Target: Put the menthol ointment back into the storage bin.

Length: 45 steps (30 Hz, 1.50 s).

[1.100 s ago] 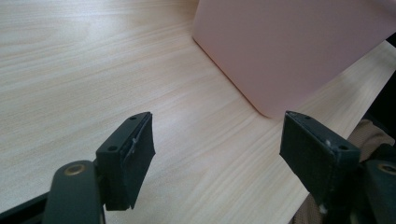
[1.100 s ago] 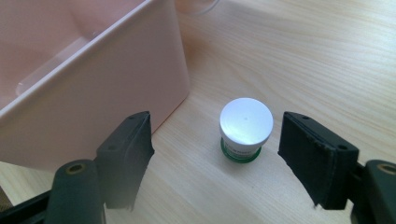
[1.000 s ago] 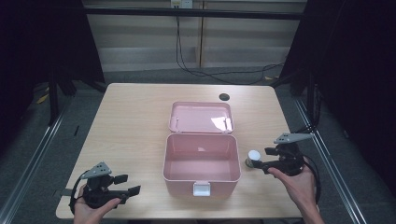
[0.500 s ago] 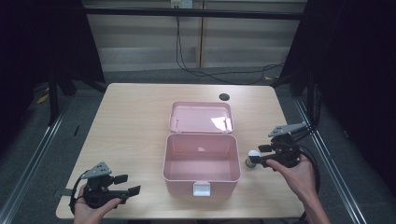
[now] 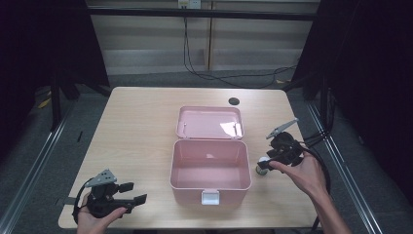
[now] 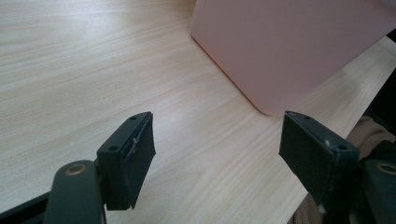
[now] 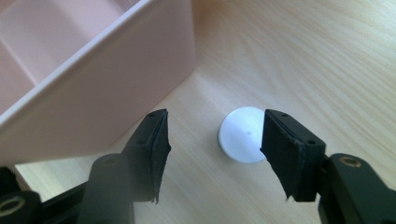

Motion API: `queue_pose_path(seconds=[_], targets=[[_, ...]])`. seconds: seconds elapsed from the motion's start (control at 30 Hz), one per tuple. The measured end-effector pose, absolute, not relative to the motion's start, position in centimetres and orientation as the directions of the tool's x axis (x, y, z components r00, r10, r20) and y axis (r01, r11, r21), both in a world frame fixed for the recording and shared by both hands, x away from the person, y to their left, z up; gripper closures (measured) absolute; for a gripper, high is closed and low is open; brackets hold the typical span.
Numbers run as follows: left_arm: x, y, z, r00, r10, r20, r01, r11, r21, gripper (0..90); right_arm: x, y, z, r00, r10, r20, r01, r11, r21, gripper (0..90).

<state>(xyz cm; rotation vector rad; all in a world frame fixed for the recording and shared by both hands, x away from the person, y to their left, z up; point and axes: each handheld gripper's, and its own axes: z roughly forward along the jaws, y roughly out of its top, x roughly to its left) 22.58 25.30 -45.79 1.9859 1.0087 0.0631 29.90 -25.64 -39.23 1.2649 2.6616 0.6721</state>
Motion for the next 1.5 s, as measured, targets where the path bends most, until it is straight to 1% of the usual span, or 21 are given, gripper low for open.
queue_pose_path(seconds=[0.03,0.07,0.1,0.23,0.27,0.3,0.4,0.43,0.57,0.67,0.9,0.97,1.2,1.27,1.3,1.5], targets=[[22.6,25.3,-45.8,0.672,0.671,-0.314,0.625,-0.288,0.725,26.4,30.6,-25.7,-39.5,-0.639,0.766,0.068,0.722,0.567,0.396,36.9],[22.6,25.3,-45.8,0.672,0.671,-0.314,0.625,-0.288,0.725,26.4,30.6,-25.7,-39.5,-0.639,0.766,0.068,0.722,0.567,0.396,36.9],[22.6,25.3,-45.8,0.672,0.670,-0.316,0.625,-0.283,0.727,26.4,31.2,-25.7,-39.9,-0.639,0.766,0.066,0.731,0.579,0.360,32.7],[22.6,25.3,-45.8,0.670,0.672,-0.315,0.626,-0.284,0.726,26.4,32.0,-25.4,-40.2,-0.642,0.764,0.068,0.742,0.596,0.306,33.4],[22.6,25.3,-45.8,0.670,0.672,-0.315,0.626,-0.284,0.726,26.4,32.0,-25.4,-40.2,-0.642,0.764,0.068,0.742,0.596,0.306,33.4],[22.6,25.3,-45.8,0.673,0.670,-0.314,0.626,-0.288,0.725,26.4,32.4,-25.4,-40.5,-0.652,0.756,0.061,0.736,0.612,0.289,37.5],[22.6,25.3,-45.8,0.672,0.671,-0.313,0.625,-0.288,0.725,26.4,32.9,-25.2,-41.1,-0.649,0.759,0.059,0.746,0.618,0.249,37.4],[22.6,25.3,-45.8,0.672,0.671,-0.313,0.625,-0.288,0.725,26.4,32.9,-25.2,-41.1,-0.649,0.759,0.059,0.746,0.618,0.249,37.4],[22.6,25.4,-45.7,0.671,0.671,-0.316,0.624,-0.280,0.730,26.5,33.4,-24.9,-41.6,-0.671,0.740,0.045,0.733,0.654,0.188,37.1],[22.5,25.3,-45.7,0.671,0.672,-0.314,0.623,-0.281,0.730,26.5,33.5,-24.8,-41.7,-0.670,0.742,0.043,0.735,0.653,0.186,39.4],[22.5,25.4,-45.7,0.671,0.672,-0.314,0.623,-0.281,0.730,26.5,34.1,-24.3,-42.6,-0.674,0.737,0.043,0.735,0.663,0.142,45.3],[22.5,25.3,-45.7,0.671,0.672,-0.313,0.624,-0.283,0.729,26.5,34.2,-24.3,-42.7,-0.679,0.733,0.044,0.730,0.668,0.143,46.2],[22.5,25.3,-45.7,0.676,0.667,-0.313,0.621,-0.287,0.729,26.5,34.5,-24.3,-43.4,-0.672,0.739,0.047,0.739,0.666,0.102,47.7],[22.5,25.3,-45.7,0.675,0.667,-0.314,0.622,-0.286,0.729,26.5,34.5,-24.3,-43.5,-0.672,0.739,0.046,0.740,0.665,0.101,48.1],[22.5,25.3,-45.7,0.675,0.668,-0.314,0.622,-0.286,0.729,26.5,34.5,-24.2,-43.5,-0.673,0.738,0.047,0.738,0.667,0.103,50.2],[22.5,25.3,-45.7,0.675,0.668,-0.313,0.622,-0.287,0.729,26.5,34.5,-24.1,-43.5,-0.672,0.739,0.048,0.739,0.667,0.094,50.9]])
